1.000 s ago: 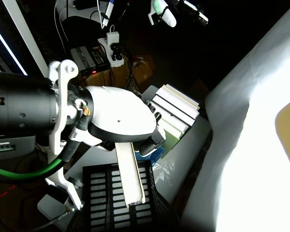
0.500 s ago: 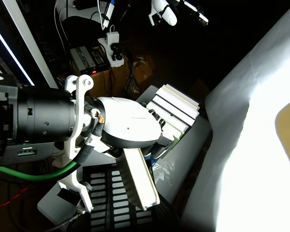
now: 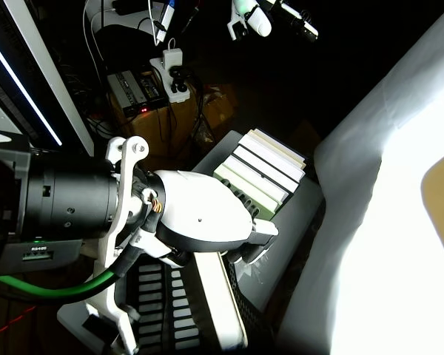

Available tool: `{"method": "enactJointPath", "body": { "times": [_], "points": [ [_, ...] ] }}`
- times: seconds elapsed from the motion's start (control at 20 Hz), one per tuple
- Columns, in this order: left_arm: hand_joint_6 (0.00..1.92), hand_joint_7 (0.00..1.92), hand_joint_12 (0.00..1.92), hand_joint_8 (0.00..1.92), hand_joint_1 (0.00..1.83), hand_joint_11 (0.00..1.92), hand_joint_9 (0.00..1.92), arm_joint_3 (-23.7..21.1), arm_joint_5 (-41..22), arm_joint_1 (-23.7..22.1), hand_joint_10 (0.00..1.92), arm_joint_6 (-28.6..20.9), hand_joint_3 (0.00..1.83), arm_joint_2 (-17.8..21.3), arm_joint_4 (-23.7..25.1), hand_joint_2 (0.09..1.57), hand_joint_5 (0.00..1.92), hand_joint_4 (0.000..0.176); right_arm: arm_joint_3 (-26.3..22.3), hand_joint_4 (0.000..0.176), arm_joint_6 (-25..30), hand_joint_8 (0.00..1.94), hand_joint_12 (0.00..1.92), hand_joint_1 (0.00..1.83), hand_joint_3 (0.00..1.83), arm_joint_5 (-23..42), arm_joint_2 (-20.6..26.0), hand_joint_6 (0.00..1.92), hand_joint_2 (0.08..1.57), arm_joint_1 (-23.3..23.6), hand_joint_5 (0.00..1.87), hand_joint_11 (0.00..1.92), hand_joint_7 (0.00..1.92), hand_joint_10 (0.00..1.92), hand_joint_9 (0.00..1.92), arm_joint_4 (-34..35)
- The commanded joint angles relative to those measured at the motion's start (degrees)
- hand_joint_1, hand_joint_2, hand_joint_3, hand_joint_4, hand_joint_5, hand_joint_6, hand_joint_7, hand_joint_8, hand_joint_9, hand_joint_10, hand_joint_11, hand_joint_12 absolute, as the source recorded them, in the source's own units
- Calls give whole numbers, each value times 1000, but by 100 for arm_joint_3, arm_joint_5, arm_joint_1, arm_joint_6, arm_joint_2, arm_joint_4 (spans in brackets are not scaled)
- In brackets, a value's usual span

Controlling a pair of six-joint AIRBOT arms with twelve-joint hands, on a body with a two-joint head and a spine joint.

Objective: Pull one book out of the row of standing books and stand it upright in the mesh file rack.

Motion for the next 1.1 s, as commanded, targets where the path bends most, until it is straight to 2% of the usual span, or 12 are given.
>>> {"method": "enactJointPath", "body": {
  "times": [0.0, 0.1, 0.15, 0.2, 0.25, 0.3, 0.35, 0.4, 0.55, 0.6, 0.75, 1.05],
  "points": [
    [5, 0, 0, 0, 148, 0, 0, 55, -727, 3, 0, -15, 0, 0, -116, 1482, 48, 0, 47, 0, 43, 1468, 1919, 1292, 2, -451, 71, 1249, 1257, 34, 748, 286, 703, 1662, 576, -90],
    [2, 0, 0, 0, 130, 0, 0, 58, -737, 2, 0, -15, 0, -1, -116, 1477, 43, 0, 87, 0, 160, 1428, 1920, 1323, 2, -490, 71, 1295, 1260, 20, 730, 263, 719, 1700, 579, -198],
    [2, 0, 0, 0, 132, 0, 0, 59, -740, 2, 0, -15, 0, -3, -116, 1480, 44, 0, 123, 0, 187, 1538, 1921, 1177, 6, -522, 63, 1345, 1277, 10, 769, 99, 613, 1562, 396, -199],
    [0, 0, 0, 0, 127, 0, 0, 61, -740, 2, 0, -15, 0, -4, -116, 1474, 40, 0, 135, 0, 188, 1533, 1921, 1269, 4, -535, 59, 1403, 1307, 7, 724, 79, 604, 1752, 414, -199],
    [1, 0, 0, 0, 112, 0, 0, 66, -741, 2, 0, -15, 0, -8, -117, 1470, 42, 0, 158, 0, 191, 1563, 1921, 1159, 1, -562, 51, 1388, 1295, 2, 756, 62, 584, 1579, 369, -205],
    [2, 0, 0, 0, 108, 0, 0, 72, -739, 2, 0, -15, 0, -15, -117, 1467, 44, 0, 186, 0, 218, 1570, 1921, 1138, 0, -587, 46, 1380, 1293, -9, 765, 23, 575, 1491, 334, -219],
    [0, 0, 0, 0, 107, 0, 0, 72, -740, 1, 0, -15, 0, -15, -117, 1469, 40, 0, 207, 0, 233, 1689, 1921, 1139, 1, -594, 39, 1307, 1301, -15, 761, 125, 552, 1617, 333, -226],
    [2, 0, 0, 0, 107, 0, 0, 72, -742, 1, 0, -15, 0, -16, -119, 1468, 45, 0, 225, 0, 284, 1670, 1921, 1132, 0, -604, 26, 1310, 1298, -16, 750, 170, 580, 1609, 372, -287],
    [1, 0, 0, 0, 91, 0, 0, 74, -751, -4, 0, -15, 0, -21, -116, 1459, 44, 0, 289, 1, 447, 1563, 1901, 1113, 0, -654, -27, 1418, 1300, -42, 707, 174, 617, 1462, 425, -475],
    [1, 0, 0, 0, 89, 0, 0, 78, -751, -7, 0, -15, 0, -27, -116, 1457, 44, 0, 315, 0, 452, 1543, 1881, 1106, 2, -665, -44, 1497, 1313, -59, 695, 104, 581, 1402, 390, -486],
    [0, 0, 0, 0, 34, 0, 0, 79, -755, -8, 0, -15, 0, -27, -116, 1449, 37, 0, 437, 0, 624, 1491, 1765, 1096, 1, -752, -121, 1588, 1323, -113, 642, 189, 611, 1280, 470, -686],
    [0, 0, 0, 0, 15, 0, 0, 83, -769, -7, 0, -15, 1, -37, -122, 1453, 9, 0, 580, 0, 654, 1545, 1768, 1096, 0, -830, -212, 1551, 1329, -214, 667, 180, 567, 1262, 453, -687]
  ]
}}
